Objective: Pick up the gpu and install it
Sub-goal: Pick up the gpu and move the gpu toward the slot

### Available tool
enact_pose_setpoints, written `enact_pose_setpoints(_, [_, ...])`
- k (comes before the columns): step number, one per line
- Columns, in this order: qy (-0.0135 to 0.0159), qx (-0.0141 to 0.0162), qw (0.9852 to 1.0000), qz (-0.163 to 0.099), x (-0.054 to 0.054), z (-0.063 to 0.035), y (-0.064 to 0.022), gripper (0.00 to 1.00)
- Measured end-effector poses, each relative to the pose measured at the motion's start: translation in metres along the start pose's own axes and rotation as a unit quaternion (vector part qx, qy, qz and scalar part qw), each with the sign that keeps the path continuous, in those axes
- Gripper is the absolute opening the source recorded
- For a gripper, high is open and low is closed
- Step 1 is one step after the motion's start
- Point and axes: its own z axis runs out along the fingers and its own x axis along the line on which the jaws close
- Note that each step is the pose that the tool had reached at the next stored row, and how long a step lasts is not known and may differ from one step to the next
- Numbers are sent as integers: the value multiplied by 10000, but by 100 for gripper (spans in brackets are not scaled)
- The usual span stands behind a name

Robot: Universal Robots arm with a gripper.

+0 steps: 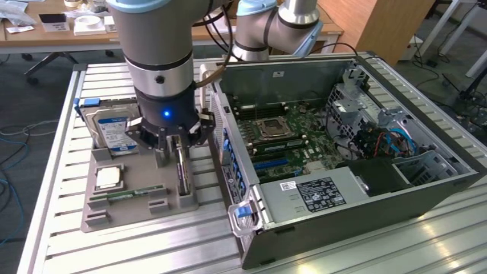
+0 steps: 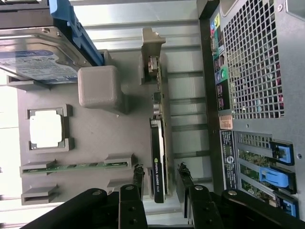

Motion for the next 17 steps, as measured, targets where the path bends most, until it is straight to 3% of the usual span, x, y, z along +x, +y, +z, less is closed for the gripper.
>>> enact_pose_setpoints(8, [0, 0, 10000, 0, -5, 44, 2, 42])
enact_pose_setpoints(17, [0, 1, 10000, -1, -14, 133, 71, 42])
